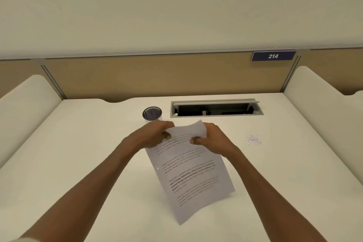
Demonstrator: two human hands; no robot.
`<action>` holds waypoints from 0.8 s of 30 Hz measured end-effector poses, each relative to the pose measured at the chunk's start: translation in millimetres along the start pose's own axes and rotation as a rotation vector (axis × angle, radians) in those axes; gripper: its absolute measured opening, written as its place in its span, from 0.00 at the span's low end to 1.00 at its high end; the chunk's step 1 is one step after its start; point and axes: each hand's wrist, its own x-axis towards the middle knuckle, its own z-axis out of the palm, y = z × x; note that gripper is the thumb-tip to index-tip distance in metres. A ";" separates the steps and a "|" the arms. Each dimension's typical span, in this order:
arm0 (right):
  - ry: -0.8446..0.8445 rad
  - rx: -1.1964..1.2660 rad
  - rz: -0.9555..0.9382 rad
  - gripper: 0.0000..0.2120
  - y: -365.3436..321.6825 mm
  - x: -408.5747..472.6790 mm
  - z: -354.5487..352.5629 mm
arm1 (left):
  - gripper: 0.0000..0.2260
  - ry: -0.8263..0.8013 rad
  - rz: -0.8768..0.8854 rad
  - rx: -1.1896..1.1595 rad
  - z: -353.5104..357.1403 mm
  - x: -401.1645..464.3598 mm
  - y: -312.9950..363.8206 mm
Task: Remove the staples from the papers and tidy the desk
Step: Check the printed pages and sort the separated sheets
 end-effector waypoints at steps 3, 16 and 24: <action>0.041 0.126 0.046 0.07 7.4 -6.2 6.4 | 0.03 -0.013 0.011 0.013 -2.7 1.9 -1.9; 0.119 0.476 0.245 0.15 47.9 -20.6 13.1 | 0.08 0.240 -0.229 -0.557 6.2 5.8 -39.3; 0.100 0.592 0.290 0.17 68.3 -19.8 21.4 | 0.08 0.367 -0.296 -0.778 37.4 14.1 -49.8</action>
